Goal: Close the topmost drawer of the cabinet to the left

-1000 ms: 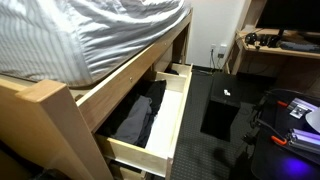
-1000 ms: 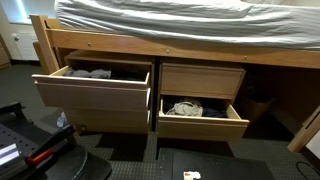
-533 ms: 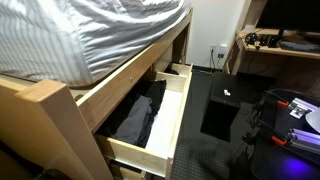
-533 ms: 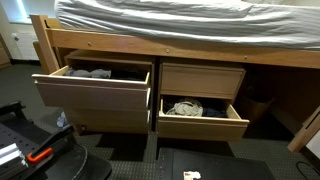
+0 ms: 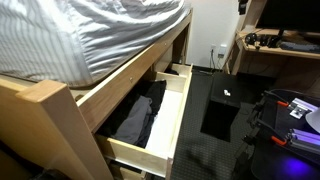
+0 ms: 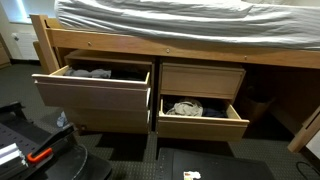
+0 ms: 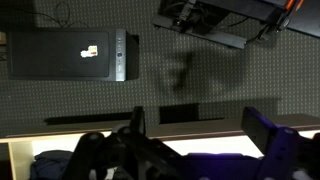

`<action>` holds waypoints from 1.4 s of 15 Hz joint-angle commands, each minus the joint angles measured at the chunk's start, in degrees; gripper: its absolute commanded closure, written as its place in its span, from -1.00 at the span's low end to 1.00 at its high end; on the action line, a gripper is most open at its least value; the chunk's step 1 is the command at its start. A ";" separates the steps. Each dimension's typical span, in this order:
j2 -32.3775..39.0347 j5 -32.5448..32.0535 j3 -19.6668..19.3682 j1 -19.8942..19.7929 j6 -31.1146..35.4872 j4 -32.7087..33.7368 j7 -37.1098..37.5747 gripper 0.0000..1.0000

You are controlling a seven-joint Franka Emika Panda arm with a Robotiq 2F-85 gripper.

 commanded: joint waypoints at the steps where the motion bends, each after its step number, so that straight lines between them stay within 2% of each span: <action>1: 8.20 0.52 3.04 0.75 -6.21 8.91 0.44 -1.00; 4: 11.42 -0.74 5.07 0.94 -12.11 17.90 2.06 -1.00; 5: 9.04 -0.24 4.98 0.43 -7.29 10.98 1.24 -1.00; 6: 9.59 -0.25 5.31 0.48 -8.12 12.95 1.37 -1.00; 9: 9.65 -0.25 5.33 0.39 -8.06 12.32 1.37 -1.00; 11: 15.94 1.00 6.01 0.99 -10.14 15.61 -2.02 -1.00; 14: 23.65 1.30 7.84 1.55 -9.77 15.85 -4.04 -1.00; 18: 35.17 -0.38 9.89 1.56 -14.32 20.82 -2.50 -1.00; 19: 34.84 1.24 9.33 1.16 -12.75 20.85 2.35 -1.00; 20: 33.12 -0.02 10.28 1.23 -10.88 17.23 -0.39 -1.00; 21: 34.60 -0.07 10.28 1.21 -10.78 18.05 0.31 -1.00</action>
